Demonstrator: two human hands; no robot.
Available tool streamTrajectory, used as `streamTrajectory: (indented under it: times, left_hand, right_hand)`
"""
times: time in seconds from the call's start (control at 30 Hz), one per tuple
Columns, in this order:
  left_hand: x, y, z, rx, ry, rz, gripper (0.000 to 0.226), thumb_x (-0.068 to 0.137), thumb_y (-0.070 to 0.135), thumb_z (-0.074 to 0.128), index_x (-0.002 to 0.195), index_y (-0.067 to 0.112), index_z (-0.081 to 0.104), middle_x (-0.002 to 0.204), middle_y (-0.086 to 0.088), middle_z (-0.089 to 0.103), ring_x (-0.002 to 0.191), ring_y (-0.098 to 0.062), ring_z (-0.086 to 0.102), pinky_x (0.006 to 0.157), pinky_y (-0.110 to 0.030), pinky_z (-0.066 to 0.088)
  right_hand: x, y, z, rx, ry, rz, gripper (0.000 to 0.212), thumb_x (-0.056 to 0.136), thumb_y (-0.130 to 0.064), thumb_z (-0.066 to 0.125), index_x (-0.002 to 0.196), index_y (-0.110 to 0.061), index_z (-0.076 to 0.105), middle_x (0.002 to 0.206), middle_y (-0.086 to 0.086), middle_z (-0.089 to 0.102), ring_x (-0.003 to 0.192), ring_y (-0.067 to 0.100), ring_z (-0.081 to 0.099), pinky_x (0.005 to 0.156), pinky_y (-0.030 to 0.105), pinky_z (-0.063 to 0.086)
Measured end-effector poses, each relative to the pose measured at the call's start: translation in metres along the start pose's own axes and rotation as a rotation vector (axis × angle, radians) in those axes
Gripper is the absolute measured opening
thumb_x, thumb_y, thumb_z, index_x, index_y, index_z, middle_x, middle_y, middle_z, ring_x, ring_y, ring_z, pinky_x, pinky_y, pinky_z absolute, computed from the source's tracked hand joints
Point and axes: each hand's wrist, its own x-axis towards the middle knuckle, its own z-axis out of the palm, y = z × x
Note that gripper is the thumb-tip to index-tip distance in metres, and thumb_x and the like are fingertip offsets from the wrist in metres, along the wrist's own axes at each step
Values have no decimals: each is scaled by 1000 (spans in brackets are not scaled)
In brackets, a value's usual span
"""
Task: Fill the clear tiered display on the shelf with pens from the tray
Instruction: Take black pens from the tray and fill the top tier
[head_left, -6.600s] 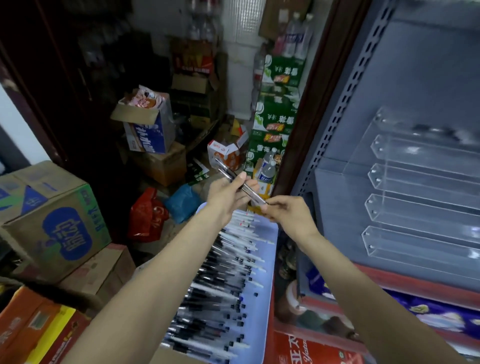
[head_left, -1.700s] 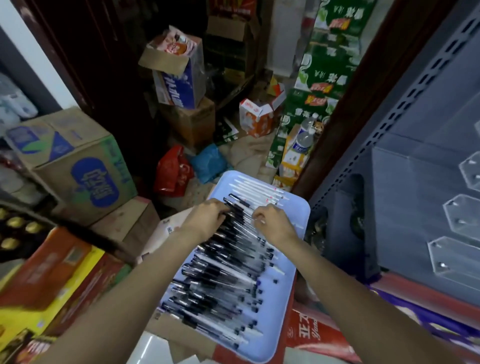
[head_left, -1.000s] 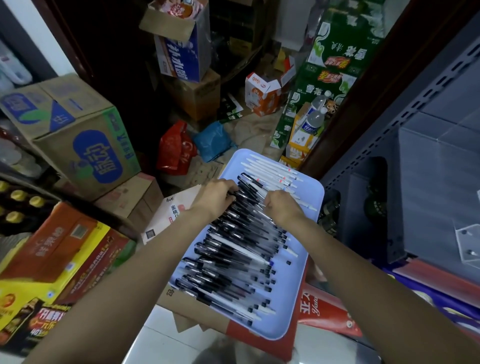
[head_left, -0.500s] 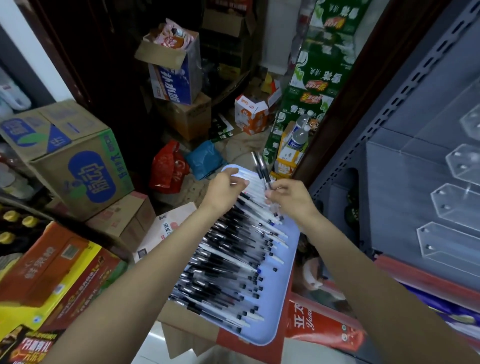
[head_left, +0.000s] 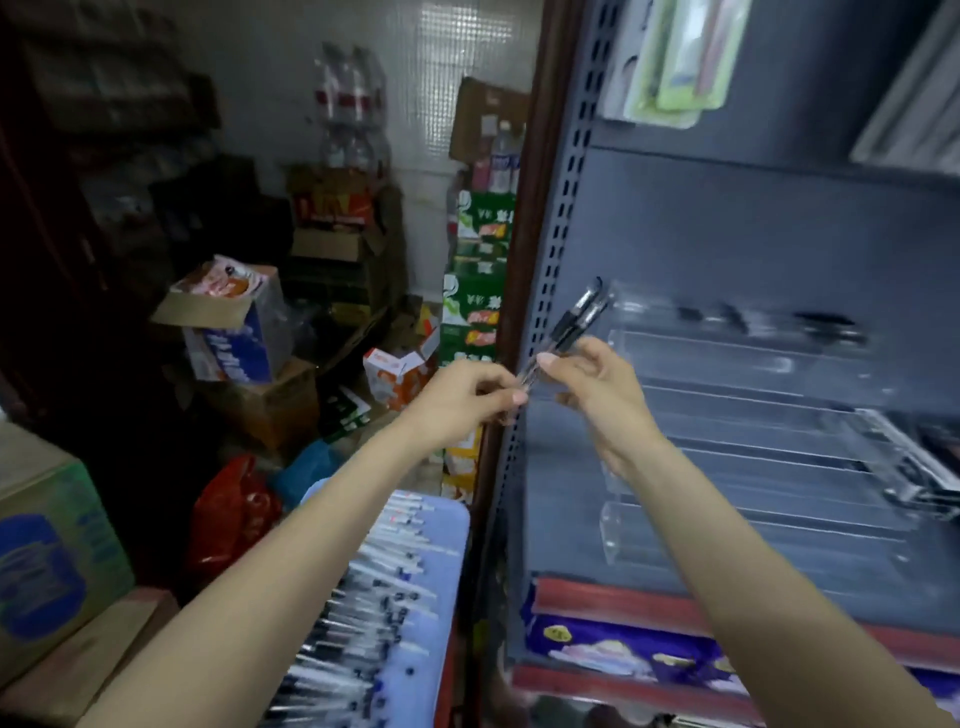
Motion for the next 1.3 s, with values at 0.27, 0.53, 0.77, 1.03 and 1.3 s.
streamTrajectory:
  times: [0.27, 0.53, 0.77, 1.03, 1.3]
  left_hand:
    - [54, 82, 58, 234, 47, 123, 15, 89, 23, 62, 83, 9, 67, 67, 1, 63, 55, 2, 53, 55, -8, 39]
    - [98, 131, 103, 91, 288, 138, 7, 83, 16, 69, 85, 10, 68, 70, 6, 62, 65, -5, 57, 67, -15, 47]
    - [108, 132, 111, 100, 512, 39, 4, 84, 19, 68, 81, 16, 69, 75, 6, 66, 78, -12, 61, 81, -31, 50]
    - [117, 135, 94, 76, 568, 34, 5, 84, 21, 67, 84, 16, 70, 75, 7, 64, 80, -14, 60, 85, -32, 49]
    - [124, 121, 80, 90, 540, 30, 6, 85, 22, 67, 86, 17, 70, 82, 3, 67, 87, -17, 62, 87, -35, 51]
  right_hand:
    - [5, -42, -148, -19, 115, -236, 17, 88, -4, 60, 90, -20, 60, 81, 2, 64, 67, 8, 63, 63, 20, 51]
    - [22, -49, -240, 20, 139, -264, 13, 86, 0, 61, 81, -11, 62, 72, 5, 68, 68, 16, 66, 68, 21, 55]
    - [57, -37, -278, 170, 314, -209, 7, 87, 1, 60, 90, -5, 64, 76, 1, 66, 68, 9, 64, 66, 11, 53]
    - [102, -29, -264, -232, 143, -177, 10, 89, 2, 56, 90, -4, 63, 80, 6, 64, 78, 24, 65, 85, 29, 55]
    - [129, -35, -249, -406, 92, -208, 17, 86, -4, 62, 78, -18, 67, 83, 6, 68, 77, 18, 66, 81, 25, 51]
